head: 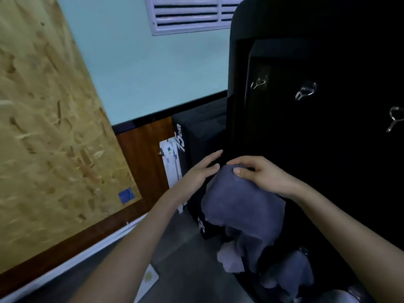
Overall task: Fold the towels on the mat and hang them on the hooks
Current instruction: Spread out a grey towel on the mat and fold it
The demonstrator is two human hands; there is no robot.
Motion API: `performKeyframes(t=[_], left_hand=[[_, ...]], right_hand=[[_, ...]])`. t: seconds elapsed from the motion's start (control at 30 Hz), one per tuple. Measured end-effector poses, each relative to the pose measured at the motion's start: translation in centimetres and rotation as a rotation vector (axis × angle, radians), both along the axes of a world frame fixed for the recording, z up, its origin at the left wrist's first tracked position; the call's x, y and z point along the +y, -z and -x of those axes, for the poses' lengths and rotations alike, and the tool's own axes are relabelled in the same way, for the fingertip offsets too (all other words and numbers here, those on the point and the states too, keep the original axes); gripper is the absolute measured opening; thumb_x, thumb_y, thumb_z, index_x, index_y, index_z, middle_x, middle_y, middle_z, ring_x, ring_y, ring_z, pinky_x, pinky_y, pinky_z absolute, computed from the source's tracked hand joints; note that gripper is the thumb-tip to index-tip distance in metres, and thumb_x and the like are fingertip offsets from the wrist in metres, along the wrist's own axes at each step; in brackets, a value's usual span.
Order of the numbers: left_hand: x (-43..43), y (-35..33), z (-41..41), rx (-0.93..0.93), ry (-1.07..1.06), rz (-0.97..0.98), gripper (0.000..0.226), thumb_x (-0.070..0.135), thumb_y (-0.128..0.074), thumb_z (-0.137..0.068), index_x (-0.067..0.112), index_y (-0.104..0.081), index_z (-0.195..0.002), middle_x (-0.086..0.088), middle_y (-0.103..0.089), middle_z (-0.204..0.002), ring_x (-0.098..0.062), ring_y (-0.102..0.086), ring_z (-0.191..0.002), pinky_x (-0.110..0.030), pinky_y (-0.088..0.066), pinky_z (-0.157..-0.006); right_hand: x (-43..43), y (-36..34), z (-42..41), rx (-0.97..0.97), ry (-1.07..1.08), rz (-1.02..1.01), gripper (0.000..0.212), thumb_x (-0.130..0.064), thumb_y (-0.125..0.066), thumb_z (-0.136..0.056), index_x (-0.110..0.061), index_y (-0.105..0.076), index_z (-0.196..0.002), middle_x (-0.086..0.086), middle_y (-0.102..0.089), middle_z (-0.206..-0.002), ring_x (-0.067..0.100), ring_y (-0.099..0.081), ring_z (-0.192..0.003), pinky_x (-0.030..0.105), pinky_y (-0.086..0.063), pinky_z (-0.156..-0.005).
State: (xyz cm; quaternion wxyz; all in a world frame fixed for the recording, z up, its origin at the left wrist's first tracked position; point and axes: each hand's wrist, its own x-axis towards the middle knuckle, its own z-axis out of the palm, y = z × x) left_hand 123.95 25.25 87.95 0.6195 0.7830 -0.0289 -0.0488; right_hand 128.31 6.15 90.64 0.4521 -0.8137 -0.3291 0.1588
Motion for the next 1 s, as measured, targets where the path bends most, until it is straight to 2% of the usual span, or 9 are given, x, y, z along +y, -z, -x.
performKeyframes(t=[0.13,0.23,0.33,0.43,0.57,0.67,0.77,0.9,1.0], left_hand=[[-0.5,-1.8,-6.0,0.033,0.126,0.273,0.04,0.025,-0.049,-0.095,0.022,-0.045,-0.135,0.001,-0.052,-0.134,-0.01,-0.052,-0.119,-0.024,-0.042,-0.098],[-0.5,-3.5,-9.2,-0.018,0.02,0.294,0.029,0.026,-0.059,-0.089,0.016,-0.057,-0.116,-0.007,-0.062,-0.112,-0.011,-0.062,-0.095,-0.021,-0.049,-0.08],[-0.3,-6.1,-11.8,-0.147,-0.084,0.331,0.018,0.018,-0.062,-0.087,0.017,-0.057,-0.104,-0.007,-0.062,-0.094,-0.011,-0.064,-0.076,-0.022,-0.051,-0.068],[-0.4,-9.8,-14.1,-0.273,-0.114,0.359,0.012,0.009,-0.057,-0.089,0.011,-0.052,-0.1,-0.003,-0.059,-0.08,-0.003,-0.061,-0.06,-0.015,-0.049,-0.057],[-0.4,-13.8,-17.1,-0.312,-0.028,0.324,0.004,0.009,-0.055,-0.091,0.011,-0.052,-0.089,-0.001,-0.058,-0.074,0.001,-0.058,-0.056,-0.012,-0.045,-0.054],[-1.2,-14.5,-19.7,-0.297,-0.024,0.264,0.008,0.012,-0.059,-0.09,0.011,-0.052,-0.086,-0.002,-0.058,-0.072,0.001,-0.058,-0.056,-0.012,-0.045,-0.054],[-2.2,-13.5,-21.8,-0.306,-0.084,0.189,0.013,0.01,-0.061,-0.088,0.012,-0.051,-0.079,0.0,-0.056,-0.068,0.006,-0.055,-0.054,-0.007,-0.042,-0.054],[-2.4,-11.8,-23.1,-0.297,-0.113,0.168,0.014,0.015,-0.062,-0.088,0.014,-0.052,-0.078,0.0,-0.058,-0.072,0.004,-0.056,-0.059,-0.008,-0.043,-0.057],[-2.5,-11.4,-23.4,-0.289,-0.096,0.13,0.015,0.018,-0.061,-0.089,0.014,-0.051,-0.077,0.0,-0.058,-0.069,0.006,-0.056,-0.055,-0.008,-0.044,-0.056]], right_hand=[[0.6,-3.1,-4.0,0.046,0.097,-0.122,0.014,-0.02,-0.056,-0.093,-0.019,-0.062,-0.106,0.01,-0.068,-0.099,0.017,-0.065,-0.091,0.028,-0.051,-0.081],[1.1,-5.3,-6.5,0.052,0.238,-0.198,0.019,-0.019,-0.064,-0.087,-0.013,-0.053,-0.102,0.011,-0.066,-0.085,0.018,-0.062,-0.077,0.029,-0.05,-0.067],[1.7,-7.4,-8.3,-0.091,0.336,-0.19,0.018,-0.017,-0.066,-0.086,-0.013,-0.054,-0.1,0.005,-0.066,-0.079,0.015,-0.061,-0.073,0.032,-0.049,-0.066],[1.7,-9.9,-9.5,-0.224,0.395,-0.224,0.01,-0.011,-0.06,-0.089,-0.017,-0.058,-0.098,0.001,-0.065,-0.081,0.013,-0.059,-0.076,0.032,-0.047,-0.071],[1.5,-13.3,-10.8,-0.39,0.495,-0.211,0.018,-0.007,-0.052,-0.092,-0.022,-0.06,-0.098,-0.006,-0.064,-0.087,0.005,-0.059,-0.083,0.016,-0.047,-0.073],[1.7,-14.4,-11.7,-0.461,0.587,-0.102,0.027,-0.006,-0.046,-0.093,-0.021,-0.062,-0.107,-0.003,-0.065,-0.101,0.012,-0.059,-0.1,0.022,-0.045,-0.086],[1.2,-14.2,-11.4,-0.516,0.619,0.049,0.035,-0.006,-0.042,-0.092,-0.02,-0.061,-0.117,0.0,-0.063,-0.117,0.015,-0.055,-0.113,0.022,-0.041,-0.09],[0.2,-13.7,-10.0,-0.677,0.712,0.045,0.032,-0.008,-0.046,-0.093,-0.019,-0.064,-0.116,0.003,-0.066,-0.114,0.019,-0.058,-0.109,0.033,-0.047,-0.091],[0.6,-12.6,-9.9,-0.832,0.648,0.091,0.028,-0.011,-0.054,-0.089,-0.016,-0.066,-0.114,0.003,-0.067,-0.111,0.023,-0.06,-0.104,0.04,-0.049,-0.088]])
